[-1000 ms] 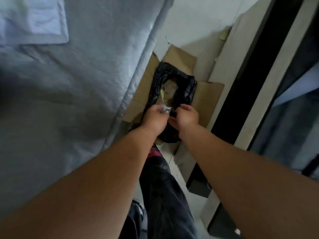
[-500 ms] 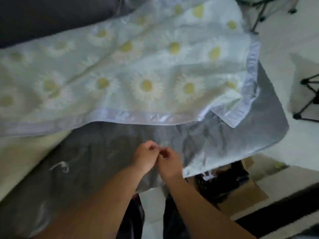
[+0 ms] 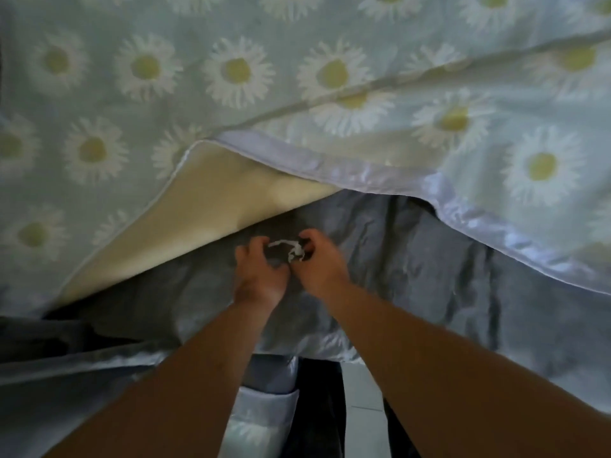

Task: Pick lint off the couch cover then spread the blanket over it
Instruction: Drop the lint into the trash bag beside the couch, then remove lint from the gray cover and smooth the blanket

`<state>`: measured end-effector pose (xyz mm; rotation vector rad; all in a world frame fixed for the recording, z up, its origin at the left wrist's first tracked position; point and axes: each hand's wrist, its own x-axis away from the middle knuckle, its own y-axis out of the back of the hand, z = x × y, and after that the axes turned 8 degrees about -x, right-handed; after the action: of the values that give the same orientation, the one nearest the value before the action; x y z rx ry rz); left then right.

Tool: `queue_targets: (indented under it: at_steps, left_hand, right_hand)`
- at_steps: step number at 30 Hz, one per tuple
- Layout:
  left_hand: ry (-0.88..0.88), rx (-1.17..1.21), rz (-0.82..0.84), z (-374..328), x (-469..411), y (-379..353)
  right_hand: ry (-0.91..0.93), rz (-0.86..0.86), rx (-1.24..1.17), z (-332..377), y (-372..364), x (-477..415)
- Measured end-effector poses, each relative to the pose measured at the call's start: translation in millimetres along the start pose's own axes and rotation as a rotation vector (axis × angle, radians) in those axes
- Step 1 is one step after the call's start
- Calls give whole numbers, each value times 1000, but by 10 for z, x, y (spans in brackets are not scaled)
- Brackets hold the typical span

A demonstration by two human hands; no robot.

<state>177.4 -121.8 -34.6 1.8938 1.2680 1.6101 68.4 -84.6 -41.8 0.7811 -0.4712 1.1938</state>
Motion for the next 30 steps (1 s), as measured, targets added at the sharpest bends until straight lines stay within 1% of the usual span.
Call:
queue_targets:
  at_steps: [3,5,8,11,13,16,18,22,24,27,30]
  left_hand:
    - [-15,79,105,17,-146,-5]
    - [-63,71,165,7,-180,-44]
    - [-92,75,169,-29,-188,-106]
    - [-103,30,189,-149,-158,-179]
    - [-91,68,244,-230,-78,-234]
    - [-82,98,330,-523,214,-442]
    - [-90,90,375,-691,408,-631]
    - [-185,17,489,-1168,987,-1201]
    - [-235,-15,542,-1419,1362,-1587]
    - [-232,-18,655,-1764,2060,-2224]
    - [-251,-72,787,-2041,2754,-2864]
  right_hand:
    - [1,-24,65,40,-122,-79]
    - [-22,-56,80,27,-153,-111]
    - [-63,-71,50,7,-138,-133]
    - [-143,-123,-90,-30,-28,-54]
    - [-198,-181,-188,-72,57,42]
    - [-302,-279,-391,-295,393,266]
    - [-333,-321,-452,-458,638,417]
    - [-396,-439,-567,-1038,1308,800]
    - [-440,-530,-665,-1403,1684,1049]
    - [-489,-673,-843,-2027,2274,1481]
    - [-540,-797,-957,-2711,2772,1900]
